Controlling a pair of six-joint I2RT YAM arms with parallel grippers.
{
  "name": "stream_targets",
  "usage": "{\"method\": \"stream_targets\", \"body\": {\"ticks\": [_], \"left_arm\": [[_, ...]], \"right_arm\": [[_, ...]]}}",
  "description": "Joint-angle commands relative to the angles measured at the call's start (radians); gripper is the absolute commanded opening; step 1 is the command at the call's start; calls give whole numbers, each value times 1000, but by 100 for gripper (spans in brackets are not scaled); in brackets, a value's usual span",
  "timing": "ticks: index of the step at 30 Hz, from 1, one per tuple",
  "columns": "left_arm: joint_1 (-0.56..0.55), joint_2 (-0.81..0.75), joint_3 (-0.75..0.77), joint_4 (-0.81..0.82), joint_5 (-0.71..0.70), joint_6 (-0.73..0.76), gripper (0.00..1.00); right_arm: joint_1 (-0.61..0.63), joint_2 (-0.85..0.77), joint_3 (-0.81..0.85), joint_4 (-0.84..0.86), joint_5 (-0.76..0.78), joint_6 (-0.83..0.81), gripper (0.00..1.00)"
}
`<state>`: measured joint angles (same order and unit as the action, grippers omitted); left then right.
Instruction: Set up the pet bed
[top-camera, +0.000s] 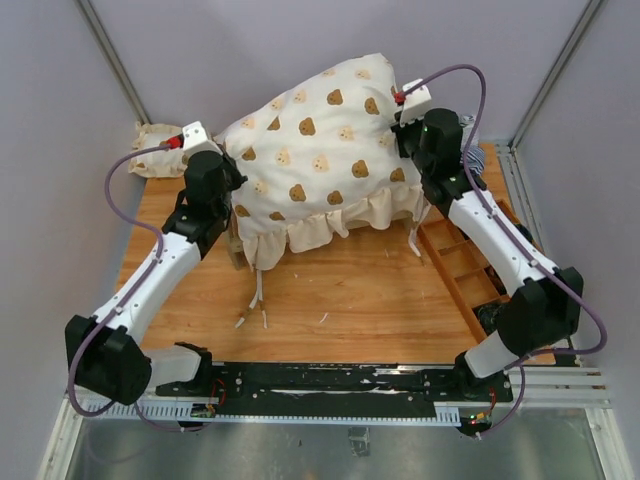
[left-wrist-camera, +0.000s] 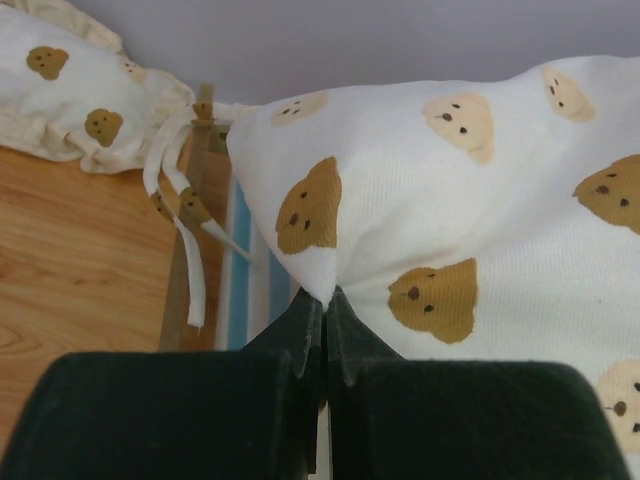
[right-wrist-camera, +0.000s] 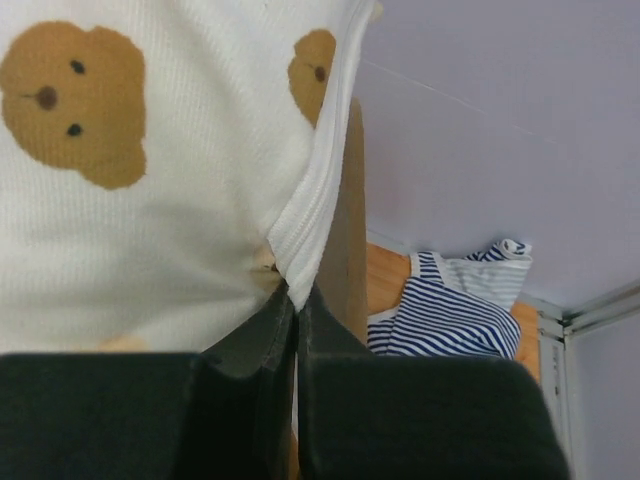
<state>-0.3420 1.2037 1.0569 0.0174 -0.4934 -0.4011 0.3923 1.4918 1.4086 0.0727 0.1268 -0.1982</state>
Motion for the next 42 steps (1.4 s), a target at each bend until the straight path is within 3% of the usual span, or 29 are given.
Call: {"method": "stream_targets", "body": {"ticks": [1,8,14,19,21,25,28,30,34,38,42], "left_arm": [[72,78,62,61,66,21,0],[114,219,164,82,57,109,0],[127,375,285,-10,148,107,0],[127,465,347,-108,144,96,0],[128,483,366,-135,129,93,0],[128,510,412,-180,103,102,1],[128,517,449,-197,109,105,4],[128,526,485,-231,116,98,11],[128,531,560,-357,71,52,53],[128,460,536,-428,22,35,73],[129,375,440,-485,-23,44,76]], "right_arm": [[-49,101,116,88,-63,38,0],[-49,252,187,95,-68,37,0],[-50,356,251,66,-57,40,0],[-50,421,333,21,-35,16,1],[-50,428,359,4,-32,16,9],[-48,412,390,-64,-47,52,37],[-43,370,385,-114,-63,97,49],[-36,331,374,-159,-52,132,55],[-21,240,338,-303,-59,224,59],[-4,85,185,-352,-59,244,61],[-4,-27,55,-348,39,207,63]]}}
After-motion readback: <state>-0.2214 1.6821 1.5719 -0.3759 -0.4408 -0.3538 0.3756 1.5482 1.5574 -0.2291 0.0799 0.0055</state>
